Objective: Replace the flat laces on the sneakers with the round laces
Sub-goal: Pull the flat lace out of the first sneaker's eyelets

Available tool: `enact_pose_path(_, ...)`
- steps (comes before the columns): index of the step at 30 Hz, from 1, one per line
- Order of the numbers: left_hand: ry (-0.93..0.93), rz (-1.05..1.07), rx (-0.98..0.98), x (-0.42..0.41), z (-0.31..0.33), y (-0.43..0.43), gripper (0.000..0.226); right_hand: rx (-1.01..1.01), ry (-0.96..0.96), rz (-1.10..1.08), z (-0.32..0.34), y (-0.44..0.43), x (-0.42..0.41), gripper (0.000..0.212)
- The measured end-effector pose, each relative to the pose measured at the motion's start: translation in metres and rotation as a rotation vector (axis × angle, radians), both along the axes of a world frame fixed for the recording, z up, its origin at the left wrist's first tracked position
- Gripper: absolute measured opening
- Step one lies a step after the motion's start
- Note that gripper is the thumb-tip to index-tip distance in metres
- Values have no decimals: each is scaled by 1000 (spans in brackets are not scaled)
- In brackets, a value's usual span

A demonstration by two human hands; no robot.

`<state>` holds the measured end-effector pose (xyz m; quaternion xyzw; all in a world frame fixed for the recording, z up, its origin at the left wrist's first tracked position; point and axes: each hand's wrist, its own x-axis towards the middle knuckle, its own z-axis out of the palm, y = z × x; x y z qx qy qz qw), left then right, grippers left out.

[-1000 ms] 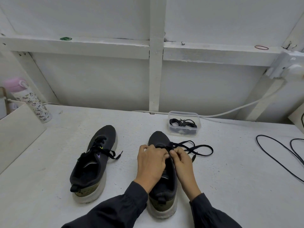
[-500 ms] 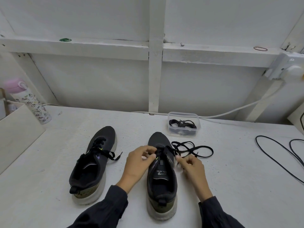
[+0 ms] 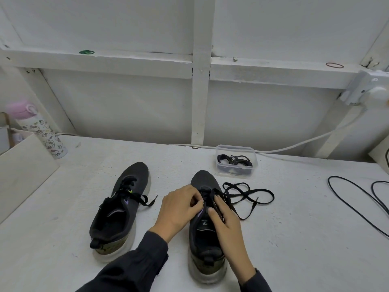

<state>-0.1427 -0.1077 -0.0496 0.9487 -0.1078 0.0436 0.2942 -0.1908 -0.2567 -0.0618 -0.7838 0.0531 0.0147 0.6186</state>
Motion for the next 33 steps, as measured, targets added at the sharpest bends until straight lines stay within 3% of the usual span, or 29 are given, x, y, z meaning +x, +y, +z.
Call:
enact_pose_path(8,4,32,20,13,-6,-12,17,70,30,7,-1,0,-1,48)
enact_pose_path(13,83,50,-313,4,-12,0,13,165,43,-46,-1,1,-2,49)
enact_pose_path(15,94,41,-361,0,-18,5,14,178,42,-54,-1,2,-2,46)
enact_pose_path(20,-1,-15,-221,-6,-22,8,22,176,43,-51,-3,2,-1,44)
enact_pose_path(27,-20,98,-153,10,-12,-2,18,181,43,-38,-4,1,-1,44)
enact_pose_path(33,149,81,-446,5,-18,8,15,206,44,-53,-5,1,-1,44)
